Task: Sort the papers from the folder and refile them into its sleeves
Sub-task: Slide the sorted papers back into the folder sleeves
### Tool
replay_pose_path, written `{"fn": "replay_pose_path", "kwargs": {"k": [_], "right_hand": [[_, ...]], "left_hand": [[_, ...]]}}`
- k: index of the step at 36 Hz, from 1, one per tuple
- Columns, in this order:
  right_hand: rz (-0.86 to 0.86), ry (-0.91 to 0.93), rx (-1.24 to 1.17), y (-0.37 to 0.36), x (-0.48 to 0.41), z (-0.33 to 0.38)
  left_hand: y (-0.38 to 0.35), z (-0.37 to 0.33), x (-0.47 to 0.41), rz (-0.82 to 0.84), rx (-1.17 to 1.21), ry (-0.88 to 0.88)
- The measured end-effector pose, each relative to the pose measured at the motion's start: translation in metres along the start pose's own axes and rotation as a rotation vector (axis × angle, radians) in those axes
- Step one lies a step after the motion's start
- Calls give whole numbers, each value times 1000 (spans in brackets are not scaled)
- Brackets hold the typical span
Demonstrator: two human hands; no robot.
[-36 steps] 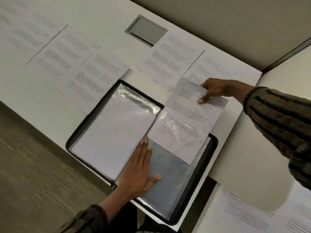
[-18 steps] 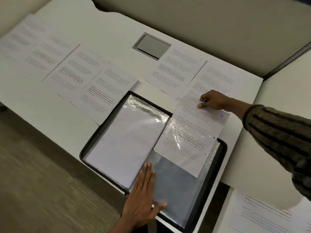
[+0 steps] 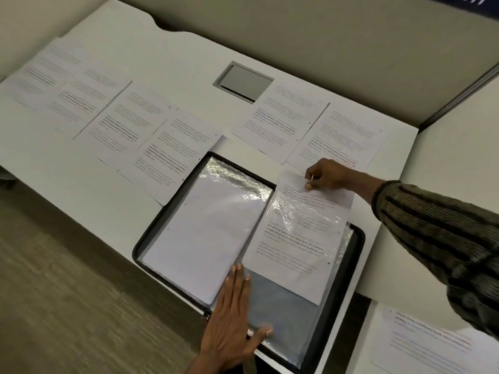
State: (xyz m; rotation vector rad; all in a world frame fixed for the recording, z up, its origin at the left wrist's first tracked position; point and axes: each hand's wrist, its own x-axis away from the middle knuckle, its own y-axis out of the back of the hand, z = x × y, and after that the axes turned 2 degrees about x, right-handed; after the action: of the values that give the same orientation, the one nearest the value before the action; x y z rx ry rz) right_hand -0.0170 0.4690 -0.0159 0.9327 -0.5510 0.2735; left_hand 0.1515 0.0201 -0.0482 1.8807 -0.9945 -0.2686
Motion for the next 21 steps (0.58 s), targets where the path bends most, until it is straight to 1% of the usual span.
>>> {"fn": "replay_pose_path", "kwargs": {"k": [8, 13, 16, 21], "right_hand": [[13, -33, -62, -15, 14, 1], [73, -50, -98, -26, 22, 13], [24, -93, -112, -35, 24, 22], [-136, -203, -59, -51, 21, 42]], "left_hand": [[-3, 4, 0, 11, 29, -7], [-6, 9, 1, 17, 23, -6], [-4, 10, 1, 10, 30, -11], [-2, 14, 0, 21, 14, 16]]}}
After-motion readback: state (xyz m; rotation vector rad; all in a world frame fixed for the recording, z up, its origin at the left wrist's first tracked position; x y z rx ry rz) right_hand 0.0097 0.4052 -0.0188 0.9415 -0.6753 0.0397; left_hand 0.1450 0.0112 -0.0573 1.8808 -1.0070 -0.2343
